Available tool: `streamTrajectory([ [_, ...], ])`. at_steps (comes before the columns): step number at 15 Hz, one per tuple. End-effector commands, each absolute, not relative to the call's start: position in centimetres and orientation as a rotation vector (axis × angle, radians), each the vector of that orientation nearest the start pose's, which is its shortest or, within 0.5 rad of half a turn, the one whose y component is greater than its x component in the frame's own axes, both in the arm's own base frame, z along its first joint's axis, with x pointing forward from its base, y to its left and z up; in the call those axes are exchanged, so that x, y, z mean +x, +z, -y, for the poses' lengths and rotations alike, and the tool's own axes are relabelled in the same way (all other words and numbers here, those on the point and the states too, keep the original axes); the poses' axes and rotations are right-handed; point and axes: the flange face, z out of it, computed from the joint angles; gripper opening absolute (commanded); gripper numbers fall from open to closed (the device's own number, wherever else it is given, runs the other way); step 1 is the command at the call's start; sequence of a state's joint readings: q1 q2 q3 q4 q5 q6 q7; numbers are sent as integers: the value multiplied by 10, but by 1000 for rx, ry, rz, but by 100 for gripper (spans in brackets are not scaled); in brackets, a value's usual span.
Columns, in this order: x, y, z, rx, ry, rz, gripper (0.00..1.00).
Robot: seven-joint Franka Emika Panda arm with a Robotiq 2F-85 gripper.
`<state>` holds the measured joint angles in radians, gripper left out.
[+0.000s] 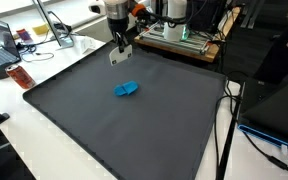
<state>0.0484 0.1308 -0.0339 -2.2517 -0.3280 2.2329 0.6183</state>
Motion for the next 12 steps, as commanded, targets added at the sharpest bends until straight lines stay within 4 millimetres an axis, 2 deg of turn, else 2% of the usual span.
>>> streamTrajectory([
  [1, 519, 289, -6, -3289, 24, -758, 1],
  [7, 525, 286, -9, -3223, -160, -889, 1],
  [10, 528, 290, -9, -3208, -177, -928, 1],
  [12, 529, 294, -11, -3221, -124, -918, 1],
])
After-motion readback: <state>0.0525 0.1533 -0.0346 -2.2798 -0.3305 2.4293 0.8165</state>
